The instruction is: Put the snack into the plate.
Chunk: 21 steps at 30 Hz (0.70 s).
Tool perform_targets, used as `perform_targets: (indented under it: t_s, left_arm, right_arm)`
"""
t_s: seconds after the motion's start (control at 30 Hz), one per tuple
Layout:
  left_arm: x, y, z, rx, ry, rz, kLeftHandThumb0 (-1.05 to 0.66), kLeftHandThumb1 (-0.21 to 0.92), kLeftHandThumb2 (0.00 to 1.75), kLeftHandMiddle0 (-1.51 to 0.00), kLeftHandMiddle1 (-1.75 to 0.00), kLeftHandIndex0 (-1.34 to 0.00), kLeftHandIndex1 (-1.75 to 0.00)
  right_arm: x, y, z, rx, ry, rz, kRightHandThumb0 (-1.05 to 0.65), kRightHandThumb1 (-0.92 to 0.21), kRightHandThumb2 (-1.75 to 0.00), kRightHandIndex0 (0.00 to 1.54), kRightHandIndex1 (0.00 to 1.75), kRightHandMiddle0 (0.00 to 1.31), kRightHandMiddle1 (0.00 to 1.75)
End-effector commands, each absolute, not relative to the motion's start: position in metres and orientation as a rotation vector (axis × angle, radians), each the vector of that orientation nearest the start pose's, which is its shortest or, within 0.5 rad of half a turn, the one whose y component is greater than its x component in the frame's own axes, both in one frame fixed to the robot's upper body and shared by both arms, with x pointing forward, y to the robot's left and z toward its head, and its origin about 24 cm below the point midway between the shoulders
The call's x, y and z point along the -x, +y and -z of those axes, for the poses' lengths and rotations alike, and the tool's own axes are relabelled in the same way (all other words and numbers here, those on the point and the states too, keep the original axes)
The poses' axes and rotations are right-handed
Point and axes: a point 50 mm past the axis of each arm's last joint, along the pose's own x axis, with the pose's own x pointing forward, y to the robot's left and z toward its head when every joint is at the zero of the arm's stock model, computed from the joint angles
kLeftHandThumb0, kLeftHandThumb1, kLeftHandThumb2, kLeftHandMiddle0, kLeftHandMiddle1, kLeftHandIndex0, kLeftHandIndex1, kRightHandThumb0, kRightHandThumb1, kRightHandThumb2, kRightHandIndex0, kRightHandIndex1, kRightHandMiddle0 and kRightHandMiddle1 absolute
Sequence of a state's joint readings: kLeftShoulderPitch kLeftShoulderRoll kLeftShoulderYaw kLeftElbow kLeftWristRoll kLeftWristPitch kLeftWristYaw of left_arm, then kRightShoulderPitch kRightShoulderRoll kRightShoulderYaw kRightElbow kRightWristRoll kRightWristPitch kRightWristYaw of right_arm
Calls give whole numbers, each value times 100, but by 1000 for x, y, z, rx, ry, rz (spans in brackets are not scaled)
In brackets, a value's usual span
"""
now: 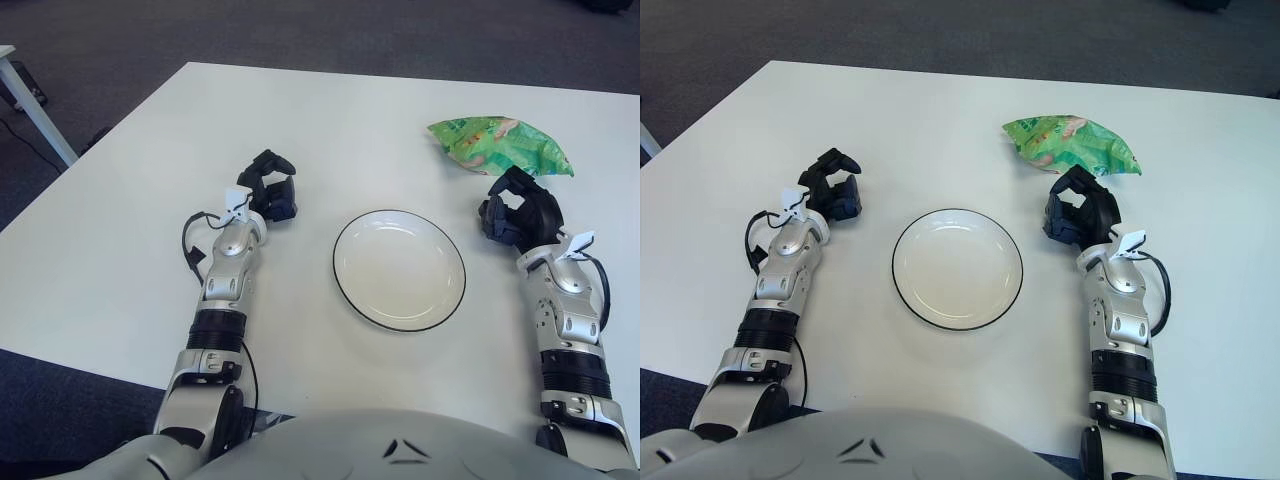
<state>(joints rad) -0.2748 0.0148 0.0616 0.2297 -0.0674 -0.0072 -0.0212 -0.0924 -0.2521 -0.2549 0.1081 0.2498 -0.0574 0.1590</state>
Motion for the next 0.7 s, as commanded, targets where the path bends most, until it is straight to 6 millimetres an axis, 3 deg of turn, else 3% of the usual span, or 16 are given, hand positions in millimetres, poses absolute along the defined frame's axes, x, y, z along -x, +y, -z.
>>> perform_targets:
  t_s: [0.0, 0.33, 0.67]
  left_arm:
    - [-286, 150, -27, 59, 86, 10, -47, 35, 128, -117, -175, -59, -175]
    - [-281, 146, -27, 57, 83, 18, -47, 35, 128, -118, -175, -59, -175]
    - [-279, 144, -27, 70, 85, 24, -47, 35, 127, -118, -175, -59, -175]
  right_arm:
    - [-241, -249, -32, -45, 27, 119, -45, -42, -119, 129, 175, 53, 175]
    - [-237, -255, -36, 45, -20, 238, -45, -40, -122, 129, 175, 55, 175]
    - [-236, -263, -61, 255, -119, 334, -45, -40, -122, 124, 175, 55, 175]
